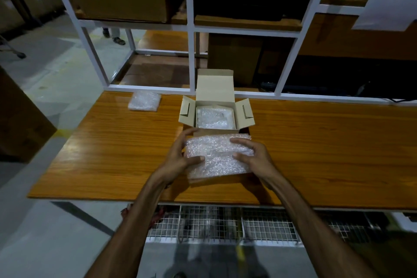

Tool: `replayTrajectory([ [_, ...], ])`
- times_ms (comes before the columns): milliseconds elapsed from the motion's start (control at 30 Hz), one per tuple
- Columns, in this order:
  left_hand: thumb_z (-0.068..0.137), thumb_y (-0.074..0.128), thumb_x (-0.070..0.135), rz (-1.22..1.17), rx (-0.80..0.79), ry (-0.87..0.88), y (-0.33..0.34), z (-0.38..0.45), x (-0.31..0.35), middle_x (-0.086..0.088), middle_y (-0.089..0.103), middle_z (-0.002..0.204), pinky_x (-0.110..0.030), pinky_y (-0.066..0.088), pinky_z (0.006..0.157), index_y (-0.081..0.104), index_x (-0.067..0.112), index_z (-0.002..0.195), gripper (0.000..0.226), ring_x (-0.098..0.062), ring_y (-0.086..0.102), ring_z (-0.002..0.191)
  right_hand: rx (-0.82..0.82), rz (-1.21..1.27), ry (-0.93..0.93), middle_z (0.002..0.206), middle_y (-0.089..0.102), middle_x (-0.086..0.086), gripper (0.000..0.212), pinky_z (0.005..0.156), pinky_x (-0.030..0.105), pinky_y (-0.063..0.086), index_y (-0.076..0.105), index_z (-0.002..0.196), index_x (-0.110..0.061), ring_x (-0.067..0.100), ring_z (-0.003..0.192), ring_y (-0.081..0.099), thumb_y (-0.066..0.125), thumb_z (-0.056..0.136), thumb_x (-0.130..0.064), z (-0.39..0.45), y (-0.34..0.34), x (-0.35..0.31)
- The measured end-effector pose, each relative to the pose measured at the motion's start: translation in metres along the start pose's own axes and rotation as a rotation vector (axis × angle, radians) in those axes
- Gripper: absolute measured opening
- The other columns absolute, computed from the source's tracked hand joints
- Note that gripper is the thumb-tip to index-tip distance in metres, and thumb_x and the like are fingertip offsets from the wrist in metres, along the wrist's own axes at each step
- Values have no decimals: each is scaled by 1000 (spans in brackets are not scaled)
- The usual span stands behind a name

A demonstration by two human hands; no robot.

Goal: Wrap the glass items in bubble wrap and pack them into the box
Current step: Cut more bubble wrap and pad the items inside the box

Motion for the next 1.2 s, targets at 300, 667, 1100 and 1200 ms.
replayTrajectory([
  [300,70,90,0,261,84,3,16,9,0,20,59,137,-33,44,113,68,25,132,71,-2,50,132,-69,-48,37,159,46,-11,67,112,34,37,59,144,-33,5,141,35,81,86,-7,-3,7,-14],
  [667,87,81,5,392,184,130,-7,20,5,7,66,132,-19,58,91,71,23,117,37,-3,62,120,92,-583,-31,127,65,-11,35,110,39,23,70,124,-38,10,125,50,78,90,-34,11,3,-11],
  [1100,96,72,13,168,111,57,-34,30,6,-9,71,111,-43,65,80,65,8,110,16,-26,73,99,43,-170,5,107,75,-3,10,82,37,60,73,107,-26,6,96,72,71,98,-23,27,5,-16],
  [1200,96,72,12,86,67,10,-41,35,-1,-18,72,110,-51,64,82,63,4,108,17,-32,74,98,50,-68,29,114,75,-2,16,87,41,63,71,114,-25,15,105,72,69,99,-25,33,8,-16],
])
Point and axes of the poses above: each hand's wrist, its own z-axis towards the middle knuckle, its own y-axis out of the palm, x = y × z, the point moved 4 cm from there along z, towards the middle knuckle
